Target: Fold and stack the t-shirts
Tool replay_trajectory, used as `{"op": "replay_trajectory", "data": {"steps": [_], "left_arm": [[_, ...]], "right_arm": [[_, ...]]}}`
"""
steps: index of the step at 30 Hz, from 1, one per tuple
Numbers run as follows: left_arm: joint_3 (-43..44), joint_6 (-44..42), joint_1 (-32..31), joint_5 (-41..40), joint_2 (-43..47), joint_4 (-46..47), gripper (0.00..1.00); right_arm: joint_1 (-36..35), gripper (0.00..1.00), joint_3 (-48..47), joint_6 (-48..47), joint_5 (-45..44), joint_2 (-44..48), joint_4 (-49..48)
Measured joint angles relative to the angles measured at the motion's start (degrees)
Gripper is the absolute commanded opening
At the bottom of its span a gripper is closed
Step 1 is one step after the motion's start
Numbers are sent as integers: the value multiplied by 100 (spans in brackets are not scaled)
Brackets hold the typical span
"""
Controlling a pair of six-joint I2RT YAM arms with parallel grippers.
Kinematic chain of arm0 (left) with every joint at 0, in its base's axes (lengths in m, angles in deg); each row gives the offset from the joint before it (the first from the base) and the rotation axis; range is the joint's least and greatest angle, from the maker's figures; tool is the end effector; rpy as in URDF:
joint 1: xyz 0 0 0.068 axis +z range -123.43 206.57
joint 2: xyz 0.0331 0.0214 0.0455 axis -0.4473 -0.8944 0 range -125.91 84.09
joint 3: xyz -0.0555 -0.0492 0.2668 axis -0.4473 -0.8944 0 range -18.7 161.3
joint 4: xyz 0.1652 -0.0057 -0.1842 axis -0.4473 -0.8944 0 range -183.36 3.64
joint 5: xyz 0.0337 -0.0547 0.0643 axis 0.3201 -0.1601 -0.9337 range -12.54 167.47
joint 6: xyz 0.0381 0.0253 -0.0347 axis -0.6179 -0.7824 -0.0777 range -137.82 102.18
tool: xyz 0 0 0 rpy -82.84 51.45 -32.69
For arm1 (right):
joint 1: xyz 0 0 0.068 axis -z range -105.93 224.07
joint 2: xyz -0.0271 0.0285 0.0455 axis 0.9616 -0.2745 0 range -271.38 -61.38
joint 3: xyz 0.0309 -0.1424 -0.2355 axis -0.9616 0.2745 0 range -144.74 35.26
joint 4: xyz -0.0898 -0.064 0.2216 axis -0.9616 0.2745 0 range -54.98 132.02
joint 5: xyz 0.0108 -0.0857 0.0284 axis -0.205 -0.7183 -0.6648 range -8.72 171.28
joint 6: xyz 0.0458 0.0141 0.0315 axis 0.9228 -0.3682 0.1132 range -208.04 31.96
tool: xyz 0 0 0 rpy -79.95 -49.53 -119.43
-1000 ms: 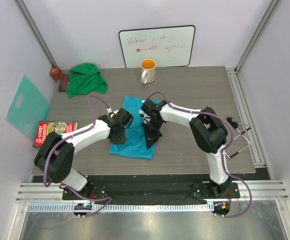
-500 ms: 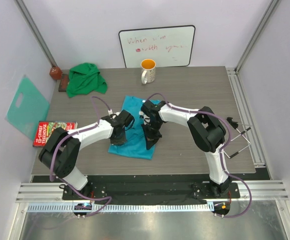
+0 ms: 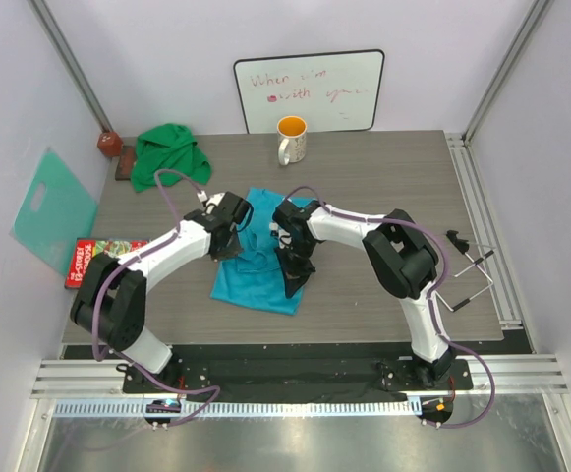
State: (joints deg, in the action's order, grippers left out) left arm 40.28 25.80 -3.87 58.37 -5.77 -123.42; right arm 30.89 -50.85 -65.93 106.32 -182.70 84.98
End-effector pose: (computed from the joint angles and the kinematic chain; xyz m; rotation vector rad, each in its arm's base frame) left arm 0.2566 -0.1353 0.2109 -0.3885 2.6099 0.0445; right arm 0.2736 0.2803 0.1486 0.5596 -2.8596 -0.6111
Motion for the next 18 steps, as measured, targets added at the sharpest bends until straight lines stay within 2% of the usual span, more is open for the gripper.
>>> {"op": "replay_trajectory", "data": {"steps": [11, 18], "left_arm": [[960, -256, 505, 13, -343, -2, 0], [2247, -428, 763, 114, -1226, -136, 0]], "right_arm": [[-50, 1, -76, -72, 42, -57, 72], [-59, 1, -48, -72, -120, 103, 11]]}}
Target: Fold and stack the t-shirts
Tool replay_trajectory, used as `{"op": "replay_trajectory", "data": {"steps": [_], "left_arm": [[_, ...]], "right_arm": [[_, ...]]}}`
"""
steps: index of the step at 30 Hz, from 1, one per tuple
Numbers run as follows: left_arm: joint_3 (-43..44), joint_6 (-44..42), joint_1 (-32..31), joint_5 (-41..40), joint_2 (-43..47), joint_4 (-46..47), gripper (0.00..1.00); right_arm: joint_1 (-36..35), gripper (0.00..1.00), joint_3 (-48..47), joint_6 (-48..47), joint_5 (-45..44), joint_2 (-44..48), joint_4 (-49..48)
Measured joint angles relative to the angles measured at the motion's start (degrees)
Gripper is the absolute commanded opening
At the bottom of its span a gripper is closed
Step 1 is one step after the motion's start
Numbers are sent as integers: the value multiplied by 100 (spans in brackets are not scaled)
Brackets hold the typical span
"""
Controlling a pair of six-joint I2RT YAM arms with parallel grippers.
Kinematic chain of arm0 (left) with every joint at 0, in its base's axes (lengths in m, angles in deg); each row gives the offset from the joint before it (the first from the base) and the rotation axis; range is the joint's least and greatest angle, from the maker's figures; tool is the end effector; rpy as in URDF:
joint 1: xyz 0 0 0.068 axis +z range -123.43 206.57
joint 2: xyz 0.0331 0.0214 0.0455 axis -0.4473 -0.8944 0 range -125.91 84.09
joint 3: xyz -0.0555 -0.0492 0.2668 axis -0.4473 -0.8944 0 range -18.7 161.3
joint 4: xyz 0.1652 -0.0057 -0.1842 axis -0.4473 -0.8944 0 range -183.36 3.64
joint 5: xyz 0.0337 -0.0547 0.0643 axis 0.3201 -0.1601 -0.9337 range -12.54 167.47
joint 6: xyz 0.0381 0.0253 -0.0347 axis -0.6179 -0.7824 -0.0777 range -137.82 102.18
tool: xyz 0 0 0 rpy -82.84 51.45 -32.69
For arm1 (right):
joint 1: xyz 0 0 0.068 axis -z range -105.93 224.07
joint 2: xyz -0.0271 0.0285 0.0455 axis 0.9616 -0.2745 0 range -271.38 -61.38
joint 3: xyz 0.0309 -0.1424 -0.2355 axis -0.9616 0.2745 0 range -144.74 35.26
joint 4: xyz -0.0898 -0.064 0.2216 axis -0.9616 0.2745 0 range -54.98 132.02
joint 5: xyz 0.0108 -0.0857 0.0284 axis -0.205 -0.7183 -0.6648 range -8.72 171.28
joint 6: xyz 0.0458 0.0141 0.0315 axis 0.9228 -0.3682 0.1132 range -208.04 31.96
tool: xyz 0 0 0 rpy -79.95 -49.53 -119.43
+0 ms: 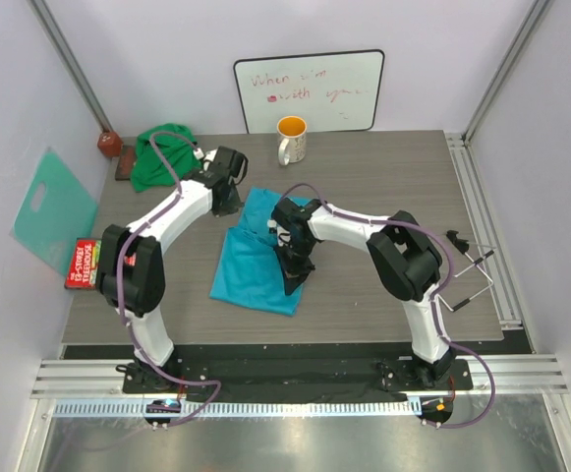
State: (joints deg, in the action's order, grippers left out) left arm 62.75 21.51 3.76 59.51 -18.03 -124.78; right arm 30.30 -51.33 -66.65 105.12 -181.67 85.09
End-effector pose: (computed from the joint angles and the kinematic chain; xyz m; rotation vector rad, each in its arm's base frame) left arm 0.3465 -0.1321 0.2539 -0.4715 2.4813 -0.0187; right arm 0.2718 0.2830 0.1569 0.6051 -2.8838 -0.6105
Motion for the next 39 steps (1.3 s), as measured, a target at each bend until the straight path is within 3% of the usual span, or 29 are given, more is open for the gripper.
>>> {"op": "replay_trajectory", "data": {"steps": [8, 12, 20, 28, 33, 39], "left_arm": [[1049, -131, 120, 83, -970, -352, 1], [966, -153, 120, 85, -984, -501, 11], [-20, -238, 138, -68, 229, -476, 15], [-1421, -197, 149, 560, 2277, -42, 1], [-2177, -96, 149, 942, 2225, 170, 0], [-2238, -101, 149, 1165, 1803, 363, 0]], "right_arm": [[0, 5, 83, 7, -339, 595, -190], [0, 4, 234, 26, -664, 946, -332], [0, 1, 367, 50, -1058, 1126, -654], [44, 1, 101, 37, -1425, 802, -857], [138, 1, -133, 9, -1615, 560, -883], [337, 1, -461, -44, -1753, 332, -896]]}}
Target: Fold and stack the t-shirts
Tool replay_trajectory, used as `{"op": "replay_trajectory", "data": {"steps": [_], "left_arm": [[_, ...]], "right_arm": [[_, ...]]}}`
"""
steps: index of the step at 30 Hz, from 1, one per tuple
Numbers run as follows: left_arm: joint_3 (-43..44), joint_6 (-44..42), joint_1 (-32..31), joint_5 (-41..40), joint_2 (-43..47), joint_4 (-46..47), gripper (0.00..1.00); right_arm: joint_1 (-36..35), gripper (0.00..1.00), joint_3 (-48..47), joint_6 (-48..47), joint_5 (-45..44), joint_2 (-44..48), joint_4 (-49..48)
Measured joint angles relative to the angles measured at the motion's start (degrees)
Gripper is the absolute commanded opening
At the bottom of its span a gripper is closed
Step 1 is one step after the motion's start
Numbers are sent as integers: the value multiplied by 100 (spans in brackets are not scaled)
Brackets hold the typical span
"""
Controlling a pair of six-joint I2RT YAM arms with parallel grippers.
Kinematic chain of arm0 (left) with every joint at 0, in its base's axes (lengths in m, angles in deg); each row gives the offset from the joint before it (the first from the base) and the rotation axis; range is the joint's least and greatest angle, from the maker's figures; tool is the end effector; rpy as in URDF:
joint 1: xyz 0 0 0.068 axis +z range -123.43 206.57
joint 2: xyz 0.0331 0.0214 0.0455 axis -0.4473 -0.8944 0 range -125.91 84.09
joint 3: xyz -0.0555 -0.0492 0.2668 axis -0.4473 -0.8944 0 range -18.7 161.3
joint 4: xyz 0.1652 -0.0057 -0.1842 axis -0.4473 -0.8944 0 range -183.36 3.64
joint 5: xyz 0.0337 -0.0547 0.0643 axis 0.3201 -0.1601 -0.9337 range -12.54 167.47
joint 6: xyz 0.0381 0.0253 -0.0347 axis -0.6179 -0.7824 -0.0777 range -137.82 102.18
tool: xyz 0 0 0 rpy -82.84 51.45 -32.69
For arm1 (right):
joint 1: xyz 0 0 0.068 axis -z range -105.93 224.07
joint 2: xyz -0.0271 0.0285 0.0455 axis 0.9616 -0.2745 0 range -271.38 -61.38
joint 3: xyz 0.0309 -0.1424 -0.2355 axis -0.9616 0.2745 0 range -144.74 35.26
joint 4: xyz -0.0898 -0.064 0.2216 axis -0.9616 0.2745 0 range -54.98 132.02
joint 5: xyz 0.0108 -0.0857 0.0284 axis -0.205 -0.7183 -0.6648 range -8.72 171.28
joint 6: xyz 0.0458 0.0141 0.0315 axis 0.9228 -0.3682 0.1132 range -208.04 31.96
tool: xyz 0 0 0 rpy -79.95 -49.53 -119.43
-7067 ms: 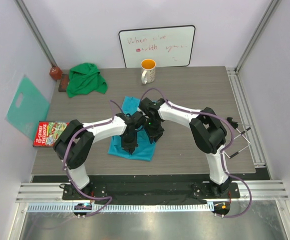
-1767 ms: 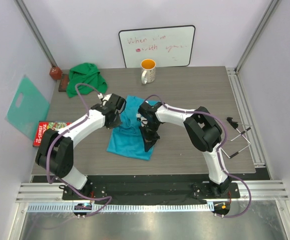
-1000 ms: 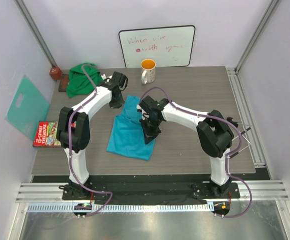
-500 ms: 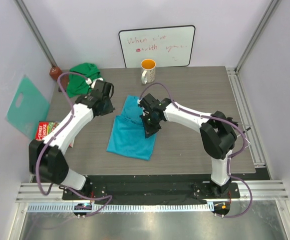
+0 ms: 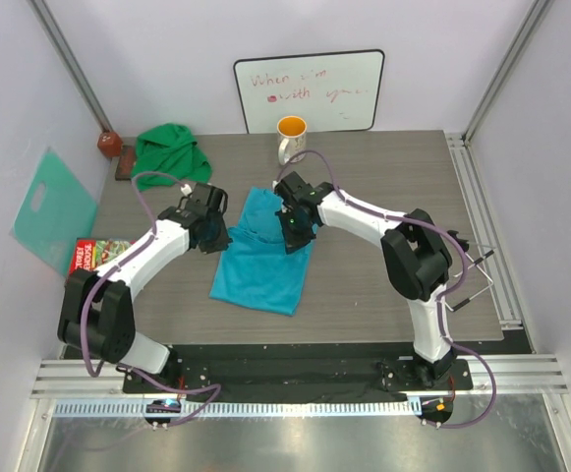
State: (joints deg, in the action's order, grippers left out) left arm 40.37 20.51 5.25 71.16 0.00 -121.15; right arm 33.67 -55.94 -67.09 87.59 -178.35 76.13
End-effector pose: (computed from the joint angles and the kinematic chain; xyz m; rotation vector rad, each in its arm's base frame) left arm 0.2659 -0.0989 0.2384 -0.4262 2.5875 -0.2265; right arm 0.3168 0.2754 0.2014 -0.5075 2.7729 0.4278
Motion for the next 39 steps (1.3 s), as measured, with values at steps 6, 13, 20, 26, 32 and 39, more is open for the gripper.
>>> {"op": "replay_trajectory", "data": {"steps": [6, 13, 20, 26, 32, 39], "left_arm": [[291, -92, -2, 90, -608, 208, 0], [743, -216, -4, 153, -1445, 350, 0], [1202, -286, -4, 103, -2232, 404, 0], [1266, -286, -9, 9, -2400, 350, 0], [1244, -286, -20, -66, -2402, 345, 0], [861, -280, -31, -125, -2129, 450, 0]], "right_arm": [[146, 1, -258, -68, -70, -177, -35], [192, 1, -286, -96, -63, -363, -26], [260, 1, -254, -116, -35, -431, -31], [337, 1, -138, -131, -35, -450, -26], [374, 1, -24, -133, 35, -479, -72], [389, 1, 160, -131, 68, -398, -269]]}}
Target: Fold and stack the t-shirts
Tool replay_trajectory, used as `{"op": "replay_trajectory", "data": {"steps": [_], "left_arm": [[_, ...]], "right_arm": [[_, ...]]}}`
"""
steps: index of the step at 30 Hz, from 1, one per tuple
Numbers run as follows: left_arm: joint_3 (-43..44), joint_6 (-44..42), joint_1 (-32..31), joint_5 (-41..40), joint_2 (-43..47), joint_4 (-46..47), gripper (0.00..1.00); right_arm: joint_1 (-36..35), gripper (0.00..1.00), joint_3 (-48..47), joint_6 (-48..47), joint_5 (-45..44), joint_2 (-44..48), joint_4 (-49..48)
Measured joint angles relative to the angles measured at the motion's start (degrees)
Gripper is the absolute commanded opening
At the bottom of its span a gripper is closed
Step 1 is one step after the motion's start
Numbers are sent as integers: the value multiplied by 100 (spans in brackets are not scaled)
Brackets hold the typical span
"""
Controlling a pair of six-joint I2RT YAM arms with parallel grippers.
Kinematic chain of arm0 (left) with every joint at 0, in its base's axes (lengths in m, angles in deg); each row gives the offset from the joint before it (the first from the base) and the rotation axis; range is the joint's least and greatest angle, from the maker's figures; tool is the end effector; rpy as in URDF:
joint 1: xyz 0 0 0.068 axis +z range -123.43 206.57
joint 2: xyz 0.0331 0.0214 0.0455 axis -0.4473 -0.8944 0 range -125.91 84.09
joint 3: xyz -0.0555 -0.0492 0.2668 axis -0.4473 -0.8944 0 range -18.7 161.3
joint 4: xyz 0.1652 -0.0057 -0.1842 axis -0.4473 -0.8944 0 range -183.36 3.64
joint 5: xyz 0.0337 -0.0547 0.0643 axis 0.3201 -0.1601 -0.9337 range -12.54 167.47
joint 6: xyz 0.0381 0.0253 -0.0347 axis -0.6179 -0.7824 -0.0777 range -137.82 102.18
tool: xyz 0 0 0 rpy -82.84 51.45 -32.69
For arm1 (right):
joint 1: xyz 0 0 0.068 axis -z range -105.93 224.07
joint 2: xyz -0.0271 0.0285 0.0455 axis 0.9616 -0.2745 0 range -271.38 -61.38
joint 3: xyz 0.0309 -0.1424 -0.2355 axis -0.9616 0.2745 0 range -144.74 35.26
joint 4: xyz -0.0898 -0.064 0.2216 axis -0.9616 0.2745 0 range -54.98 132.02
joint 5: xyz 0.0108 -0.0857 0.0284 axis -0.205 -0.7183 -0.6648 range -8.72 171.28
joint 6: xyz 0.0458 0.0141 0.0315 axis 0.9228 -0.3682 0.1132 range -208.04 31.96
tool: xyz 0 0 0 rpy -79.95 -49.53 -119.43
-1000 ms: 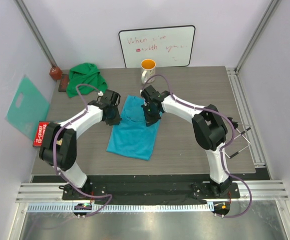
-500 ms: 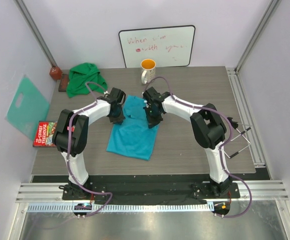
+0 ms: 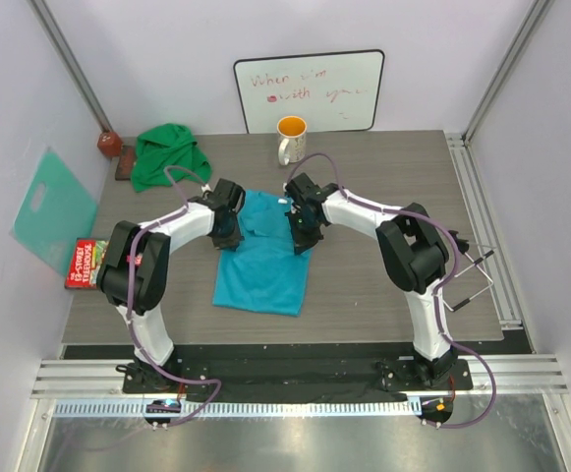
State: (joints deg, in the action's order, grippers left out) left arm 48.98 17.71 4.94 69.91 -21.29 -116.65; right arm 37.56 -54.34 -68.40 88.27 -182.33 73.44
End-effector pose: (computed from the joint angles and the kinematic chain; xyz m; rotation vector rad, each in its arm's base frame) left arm 0.3298 -0.1250 0.1729 -0.3665 2.7162 -0.0961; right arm 0.3388 0.2569 0.1678 -0.4505 2.8251 0.3943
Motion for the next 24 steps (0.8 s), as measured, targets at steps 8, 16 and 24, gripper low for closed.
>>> {"op": "replay_trajectory", "data": {"steps": [8, 16, 24], "left_arm": [[-629, 245, -9, 168, 505, 39, 0], [-949, 411, -74, 0, 946, -275, 50], [-671, 295, -74, -293, 1764, -686, 52]], "right_arm": [[170, 1, -26, 0, 61, -11, -15], [647, 29, -181, -68, -9, -37, 42], [748, 35, 94, 7, -308, 1038, 48]]}}
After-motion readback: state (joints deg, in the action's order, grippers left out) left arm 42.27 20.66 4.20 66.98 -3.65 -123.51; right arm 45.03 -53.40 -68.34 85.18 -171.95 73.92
